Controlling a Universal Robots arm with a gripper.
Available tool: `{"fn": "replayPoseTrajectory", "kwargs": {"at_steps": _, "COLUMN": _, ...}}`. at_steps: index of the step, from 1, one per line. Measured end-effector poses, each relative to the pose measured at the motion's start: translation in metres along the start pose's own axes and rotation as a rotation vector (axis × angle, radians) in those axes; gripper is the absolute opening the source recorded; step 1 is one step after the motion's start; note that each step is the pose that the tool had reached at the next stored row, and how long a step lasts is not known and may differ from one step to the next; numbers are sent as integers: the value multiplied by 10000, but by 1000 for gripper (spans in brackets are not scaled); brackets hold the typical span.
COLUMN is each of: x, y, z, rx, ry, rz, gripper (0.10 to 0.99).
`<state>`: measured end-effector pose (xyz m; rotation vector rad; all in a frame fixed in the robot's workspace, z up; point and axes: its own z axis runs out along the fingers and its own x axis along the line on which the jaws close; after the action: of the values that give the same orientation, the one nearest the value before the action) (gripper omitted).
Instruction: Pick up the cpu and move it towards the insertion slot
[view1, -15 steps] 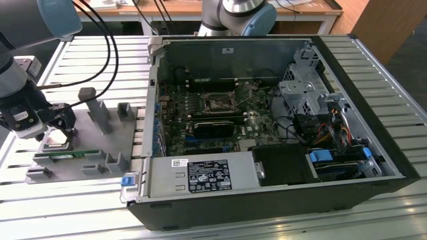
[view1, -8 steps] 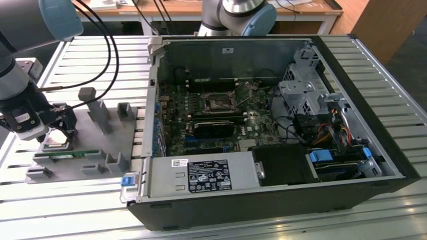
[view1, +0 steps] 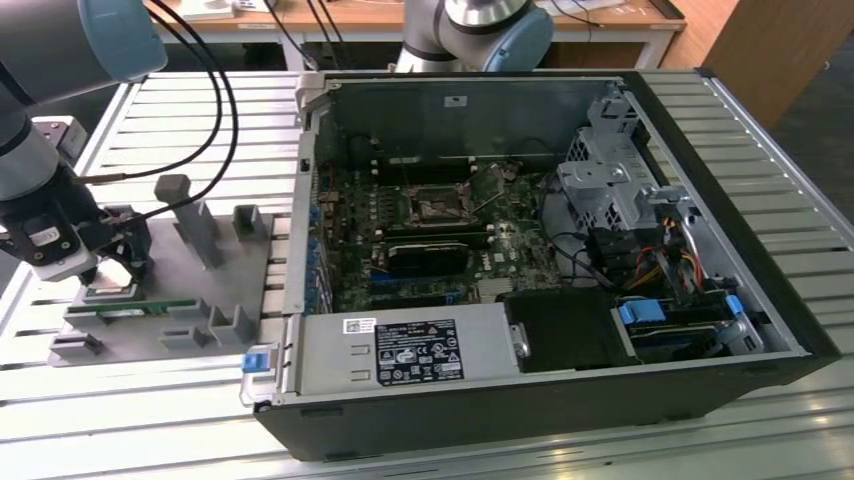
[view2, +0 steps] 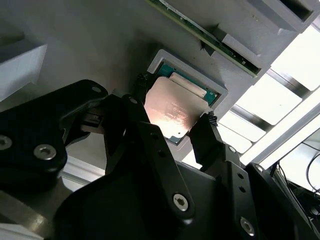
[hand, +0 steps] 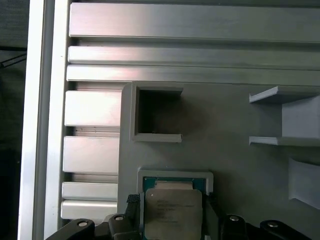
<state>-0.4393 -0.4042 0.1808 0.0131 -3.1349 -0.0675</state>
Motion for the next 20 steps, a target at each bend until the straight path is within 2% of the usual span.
{"fn": "replayPoseTrajectory", "kwargs": {"at_steps": 18, "x": -6, "y": -7, "z": -20, "rx": 18, "ry": -1, "rz": 35, "gripper": 608}}
{"fn": "replayPoseTrajectory", "kwargs": {"at_steps": 19, "x": -6, "y": -7, "z": -20, "rx": 19, "ry": -1, "rz": 35, "gripper": 596}}
{"fn": "replayPoseTrajectory", "kwargs": {"at_steps": 20, "x": -6, "y": -7, "z": -20, "rx": 19, "ry": -1, "rz": 34, "gripper": 541}}
